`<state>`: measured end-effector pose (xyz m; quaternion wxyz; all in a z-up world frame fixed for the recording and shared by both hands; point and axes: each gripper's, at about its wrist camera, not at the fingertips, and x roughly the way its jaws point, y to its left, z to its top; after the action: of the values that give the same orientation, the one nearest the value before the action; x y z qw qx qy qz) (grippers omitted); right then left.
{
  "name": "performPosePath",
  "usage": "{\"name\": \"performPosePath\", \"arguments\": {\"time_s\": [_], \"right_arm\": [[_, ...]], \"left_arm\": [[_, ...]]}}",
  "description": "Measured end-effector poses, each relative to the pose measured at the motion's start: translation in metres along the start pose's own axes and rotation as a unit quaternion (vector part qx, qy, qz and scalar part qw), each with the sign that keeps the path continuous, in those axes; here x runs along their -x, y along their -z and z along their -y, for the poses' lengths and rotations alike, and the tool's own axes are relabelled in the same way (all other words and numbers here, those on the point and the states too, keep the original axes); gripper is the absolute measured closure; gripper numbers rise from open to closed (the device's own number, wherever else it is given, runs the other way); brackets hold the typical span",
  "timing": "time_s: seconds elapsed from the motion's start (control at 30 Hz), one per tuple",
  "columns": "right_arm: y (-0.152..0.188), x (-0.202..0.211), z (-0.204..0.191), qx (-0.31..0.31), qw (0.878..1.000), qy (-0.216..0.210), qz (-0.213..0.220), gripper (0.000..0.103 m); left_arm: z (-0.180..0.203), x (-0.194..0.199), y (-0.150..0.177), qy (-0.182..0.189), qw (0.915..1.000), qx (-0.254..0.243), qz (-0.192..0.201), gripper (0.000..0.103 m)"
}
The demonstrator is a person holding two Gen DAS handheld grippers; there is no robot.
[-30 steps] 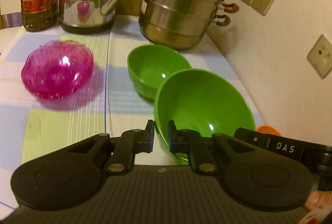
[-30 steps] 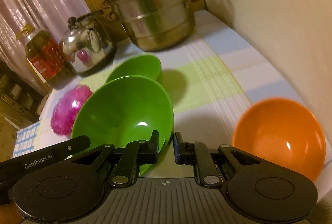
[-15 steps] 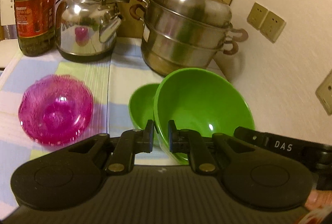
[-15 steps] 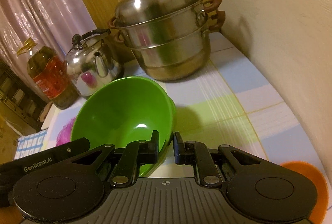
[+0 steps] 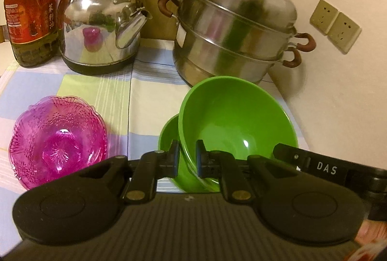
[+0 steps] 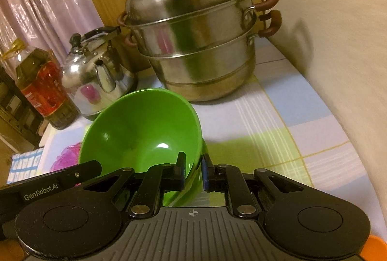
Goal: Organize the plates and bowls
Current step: 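Lift the large green bowl with both grippers toward the small green bowl, then lower the green bowl into the small green bowl and open both grippers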
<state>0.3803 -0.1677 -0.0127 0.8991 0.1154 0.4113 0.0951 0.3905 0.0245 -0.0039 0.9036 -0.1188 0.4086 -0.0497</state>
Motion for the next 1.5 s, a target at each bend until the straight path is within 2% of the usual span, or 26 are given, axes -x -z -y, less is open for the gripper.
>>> {"name": "performPosePath", "arguments": {"time_s": [0.23, 0.53, 1.5], "right_arm": [[0.001, -0.029, 0.002, 0.010, 1.000, 0.002, -0.017, 0.090], [0.006, -0.046, 0.005, 0.018, 0.999, 0.009, -0.027, 0.090], [0.013, -0.059, -0.001, 0.046, 0.998, 0.026, -0.033, 0.090]], "left_arm": [[-0.008, -0.021, -0.002, -0.007, 0.9999, 0.001, -0.015, 0.091], [-0.010, -0.035, 0.004, -0.011, 0.9996, 0.001, -0.026, 0.091], [-0.013, -0.049, 0.011, -0.017, 0.9991, -0.001, -0.038, 0.090]]}}
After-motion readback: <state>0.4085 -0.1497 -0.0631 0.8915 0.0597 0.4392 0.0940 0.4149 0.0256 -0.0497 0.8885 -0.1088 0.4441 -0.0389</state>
